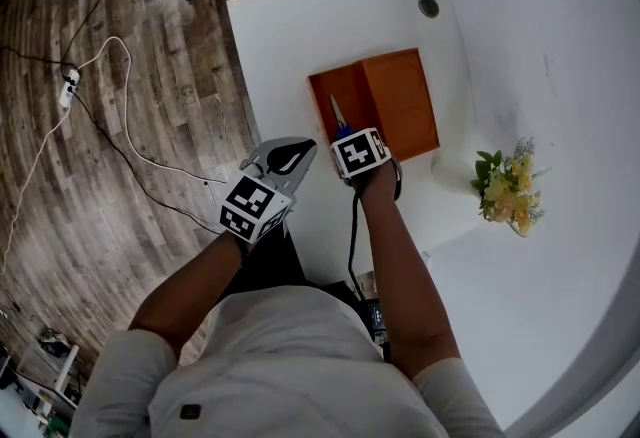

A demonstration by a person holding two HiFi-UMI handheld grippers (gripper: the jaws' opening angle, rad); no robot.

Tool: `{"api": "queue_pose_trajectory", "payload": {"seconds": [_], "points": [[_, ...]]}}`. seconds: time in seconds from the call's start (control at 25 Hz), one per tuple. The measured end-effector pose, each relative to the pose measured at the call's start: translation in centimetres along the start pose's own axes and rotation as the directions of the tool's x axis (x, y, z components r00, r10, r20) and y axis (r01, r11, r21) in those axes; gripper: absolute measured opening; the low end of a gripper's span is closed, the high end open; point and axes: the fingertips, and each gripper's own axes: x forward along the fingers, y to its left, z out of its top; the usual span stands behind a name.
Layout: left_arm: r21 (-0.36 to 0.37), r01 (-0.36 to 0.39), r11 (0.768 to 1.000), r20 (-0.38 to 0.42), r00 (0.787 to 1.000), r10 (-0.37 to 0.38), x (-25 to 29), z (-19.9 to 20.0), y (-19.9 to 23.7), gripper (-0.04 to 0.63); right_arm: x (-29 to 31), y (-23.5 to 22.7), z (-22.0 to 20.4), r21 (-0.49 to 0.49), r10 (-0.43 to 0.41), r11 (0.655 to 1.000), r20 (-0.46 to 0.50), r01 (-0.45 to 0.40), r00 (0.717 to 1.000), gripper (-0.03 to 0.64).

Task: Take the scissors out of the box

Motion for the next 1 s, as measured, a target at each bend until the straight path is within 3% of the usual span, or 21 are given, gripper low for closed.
{"api": "queue_pose_trajectory", "payload": {"seconds": [0.56, 1.0], "points": [[-0.010, -0.016, 1.000, 0.004, 1.000, 0.016, -0.3, 0.0, 0.4, 0.003, -0.1, 0.3, 0.1, -0.077, -0.037, 0.996, 0.018, 0.038, 0.999, 0.098], [0.014, -0.044, 0.999, 0.012, 0.999, 0.044, -1.2, 0.4, -0.6, 0.003, -2.2, -0.1, 0.4, -0.049, -0.025, 0.998, 0.137, 0.032, 0.990, 0.097]]}}
